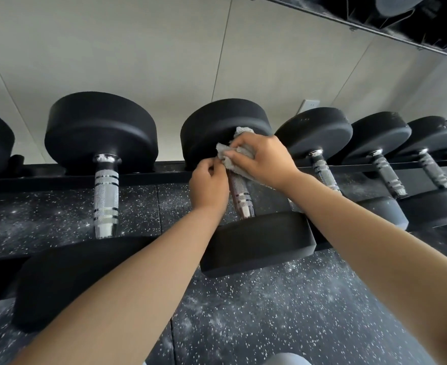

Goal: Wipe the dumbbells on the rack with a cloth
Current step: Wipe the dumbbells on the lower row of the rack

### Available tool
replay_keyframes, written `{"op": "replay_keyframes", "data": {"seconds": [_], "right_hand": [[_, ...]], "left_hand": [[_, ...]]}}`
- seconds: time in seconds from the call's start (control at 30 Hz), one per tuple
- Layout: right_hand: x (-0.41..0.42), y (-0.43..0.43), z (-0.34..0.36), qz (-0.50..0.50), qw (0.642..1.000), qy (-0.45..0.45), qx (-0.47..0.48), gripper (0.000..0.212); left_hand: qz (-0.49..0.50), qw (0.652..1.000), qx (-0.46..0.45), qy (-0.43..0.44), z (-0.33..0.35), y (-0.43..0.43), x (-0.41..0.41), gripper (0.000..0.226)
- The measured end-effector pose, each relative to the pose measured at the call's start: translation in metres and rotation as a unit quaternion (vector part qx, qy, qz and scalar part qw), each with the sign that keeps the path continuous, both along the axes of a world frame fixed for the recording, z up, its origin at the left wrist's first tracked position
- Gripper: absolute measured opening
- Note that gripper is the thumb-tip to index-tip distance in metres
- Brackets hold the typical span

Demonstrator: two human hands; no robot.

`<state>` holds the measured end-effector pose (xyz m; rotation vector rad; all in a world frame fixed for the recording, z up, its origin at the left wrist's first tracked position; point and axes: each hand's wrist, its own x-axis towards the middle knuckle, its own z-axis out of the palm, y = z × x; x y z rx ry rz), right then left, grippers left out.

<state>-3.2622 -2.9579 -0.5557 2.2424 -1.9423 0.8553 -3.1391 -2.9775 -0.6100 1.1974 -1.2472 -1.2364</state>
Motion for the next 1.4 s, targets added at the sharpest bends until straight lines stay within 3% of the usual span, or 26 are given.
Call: {"op": "replay_keyframes", "data": {"seconds": [0.1, 0.2, 0.23, 0.27, 0.33, 0.47, 0.7, 0.73, 0.8, 0.9, 0.97, 1.1, 1.2, 1.3, 1.33, 1.4], "right_hand": [[-0.008, 0.000, -0.003, -0.051, 0.998, 0.012, 0.021, 0.029], [-0.038, 0.018, -0.012, -0.172, 0.951, 0.096, 0.239, 0.031], [-0.045, 0.027, -0.016, -0.194, 0.938, 0.090, 0.273, 0.031], [-0.046, 0.033, -0.016, -0.201, 0.941, 0.041, 0.269, 0.030], [-0.036, 0.031, -0.010, -0.171, 0.968, -0.065, 0.170, 0.029], [0.006, 0.009, 0.006, -0.082, 0.990, -0.095, 0.059, 0.020], [0.008, 0.018, 0.024, -0.172, 0.969, -0.006, 0.175, 0.029], [0.009, 0.023, 0.031, -0.174, 0.969, -0.038, 0.170, 0.030], [0.013, 0.032, 0.042, -0.165, 0.951, -0.190, 0.180, 0.034], [0.017, 0.039, 0.046, -0.161, 0.884, -0.391, 0.200, 0.038], [0.019, 0.047, 0.042, -0.159, 0.863, -0.445, 0.180, 0.045], [0.020, 0.065, 0.032, -0.150, 0.843, -0.505, 0.111, 0.067], [0.017, 0.074, 0.026, -0.156, 0.863, -0.474, 0.073, 0.099], [0.006, 0.083, 0.018, -0.196, 0.849, -0.483, 0.084, 0.131], [0.002, 0.085, 0.017, -0.207, 0.842, -0.488, 0.102, 0.125], [-0.006, 0.089, 0.019, -0.188, 0.844, -0.481, 0.145, 0.078]], "left_hand": [[0.007, 1.000, 0.005, 0.006, -0.001, -0.002, -0.002, 0.033], [0.000, 1.000, 0.014, 0.017, 0.000, -0.001, -0.001, 0.031], [-0.004, 1.000, 0.013, 0.015, -0.001, -0.001, -0.002, 0.030], [-0.006, 1.000, 0.012, 0.014, -0.001, -0.001, -0.002, 0.030], [0.003, 1.000, 0.005, 0.015, 0.001, -0.002, -0.002, 0.027], [0.012, 1.000, -0.022, 0.015, 0.004, 0.002, 0.001, 0.021], [-0.008, 0.999, -0.039, 0.015, 0.008, 0.005, 0.001, 0.033], [-0.015, 0.999, -0.044, 0.011, 0.010, 0.007, 0.002, 0.035], [-0.016, 0.998, -0.053, 0.018, 0.017, 0.011, 0.004, 0.042], [-0.049, 0.996, -0.031, 0.061, 0.033, 0.017, 0.005, 0.074], [-0.131, 0.989, 0.000, 0.067, 0.044, 0.022, 0.006, 0.076], [-0.246, 0.962, 0.022, 0.117, 0.046, 0.029, 0.007, 0.014], [-0.246, 0.962, 0.012, 0.115, 0.046, 0.030, 0.009, 0.011], [-0.263, 0.962, -0.007, 0.079, 0.047, 0.030, 0.004, 0.016], [-0.269, 0.961, -0.017, 0.069, 0.048, 0.030, 0.001, 0.018], [-0.270, 0.960, -0.054, 0.045, 0.049, 0.028, -0.005, 0.023]]}}
